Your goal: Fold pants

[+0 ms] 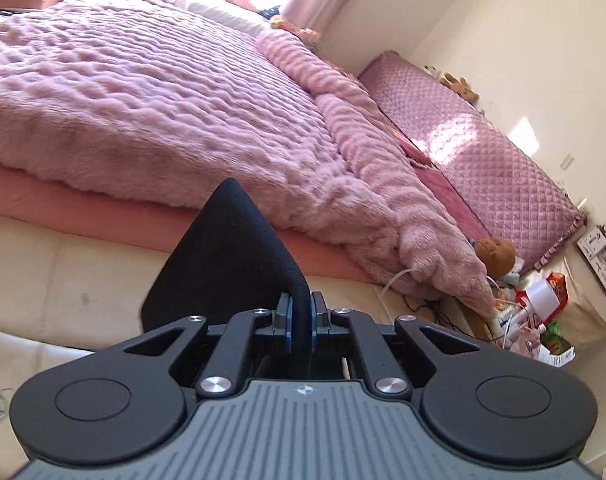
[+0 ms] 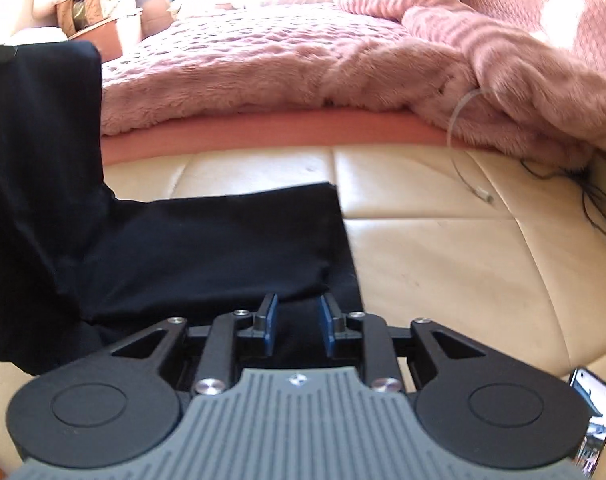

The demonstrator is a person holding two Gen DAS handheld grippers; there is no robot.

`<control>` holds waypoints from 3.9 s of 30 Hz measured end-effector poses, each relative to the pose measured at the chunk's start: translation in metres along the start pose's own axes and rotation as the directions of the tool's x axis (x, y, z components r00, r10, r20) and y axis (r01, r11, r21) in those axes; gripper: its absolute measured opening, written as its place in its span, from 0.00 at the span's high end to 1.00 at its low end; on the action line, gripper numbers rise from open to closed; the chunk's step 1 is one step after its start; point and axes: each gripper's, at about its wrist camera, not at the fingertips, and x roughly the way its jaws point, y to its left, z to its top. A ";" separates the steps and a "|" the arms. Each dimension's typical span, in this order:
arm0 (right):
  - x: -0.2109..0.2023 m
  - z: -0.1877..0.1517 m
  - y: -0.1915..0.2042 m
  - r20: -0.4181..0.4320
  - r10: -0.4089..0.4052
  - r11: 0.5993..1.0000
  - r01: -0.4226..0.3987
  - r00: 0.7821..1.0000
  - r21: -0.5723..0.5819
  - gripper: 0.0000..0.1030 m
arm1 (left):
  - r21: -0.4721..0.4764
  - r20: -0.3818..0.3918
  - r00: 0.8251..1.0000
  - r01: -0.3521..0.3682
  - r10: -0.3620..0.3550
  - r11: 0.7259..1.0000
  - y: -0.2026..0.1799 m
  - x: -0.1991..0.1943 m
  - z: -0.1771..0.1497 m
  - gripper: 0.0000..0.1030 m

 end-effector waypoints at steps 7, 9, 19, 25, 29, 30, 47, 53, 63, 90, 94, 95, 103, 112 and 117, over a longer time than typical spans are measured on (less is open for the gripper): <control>0.011 -0.017 -0.021 0.007 0.045 0.995 -0.046 0.999 0.091 0.82 | 0.053 -0.101 0.995 -0.003 0.009 0.999 -0.047 0.083 -0.026 0.93; 0.013 -0.019 -0.024 0.014 0.060 0.992 -0.061 0.998 0.110 0.82 | 0.059 -0.142 0.990 -0.009 0.017 0.998 -0.053 0.106 -0.038 0.93; 0.021 -0.025 -0.023 0.028 0.077 0.988 -0.080 0.997 0.134 0.79 | 0.067 -0.330 0.942 -0.035 0.055 0.997 -0.065 0.190 -0.088 0.93; 0.021 -0.025 -0.024 0.028 0.083 0.986 -0.086 0.996 0.139 0.79 | -0.006 -0.456 0.890 0.022 -0.022 1.000 -0.050 0.204 -0.085 0.80; 0.010 -0.024 -0.029 0.032 0.079 0.983 -0.083 0.996 0.163 0.78 | -0.022 -0.457 0.886 0.080 -0.081 0.997 -0.050 0.190 -0.078 0.80; 0.004 -0.024 -0.031 0.037 0.073 0.982 -0.078 0.997 0.173 0.77 | -0.015 -0.450 0.888 0.092 -0.089 0.996 -0.050 0.184 -0.075 0.79; -0.017 0.010 -0.028 0.110 0.126 0.935 -0.156 0.986 0.320 0.53 | 0.093 -0.278 0.947 -0.137 0.158 0.986 0.057 0.070 -0.081 0.73; -0.014 0.017 -0.027 0.087 0.124 0.930 -0.147 0.988 0.338 0.92 | 0.054 -0.285 0.948 -0.129 0.139 0.990 0.075 0.061 -0.087 0.73; -0.008 -0.017 -0.045 -0.001 0.072 0.920 -0.066 0.997 0.387 0.94 | 0.155 -0.307 0.935 -0.137 0.180 0.978 0.071 0.081 -0.104 0.73; 0.058 0.064 -0.011 0.085 -0.019 0.997 0.013 0.996 0.070 0.92 | 0.185 -0.163 0.953 -0.225 0.255 0.957 0.102 0.140 -0.048 0.82; 0.083 0.056 -0.018 0.049 -0.032 0.993 0.026 0.998 0.114 0.95 | 0.190 -0.178 0.946 -0.236 0.269 0.953 0.115 0.156 -0.050 0.80; 0.086 0.053 -0.020 0.053 -0.033 0.992 0.027 0.998 0.123 0.95 | 0.200 -0.173 0.945 -0.242 0.277 0.949 0.117 0.160 -0.051 0.79; 0.063 0.056 -0.012 0.072 -0.057 0.992 0.049 0.996 0.113 0.88 | 0.129 -0.150 0.952 -0.248 0.266 0.960 0.114 0.142 -0.046 0.78; -0.008 0.008 0.016 0.099 -0.103 0.992 0.095 0.990 0.080 0.86 | 0.204 -0.244 0.959 -0.091 0.140 0.975 0.069 0.068 -0.104 0.78; -0.011 -0.020 0.013 0.049 -0.117 0.990 0.112 0.992 0.090 0.86 | 0.254 -0.316 0.938 -0.061 0.142 0.965 0.057 0.053 -0.144 0.78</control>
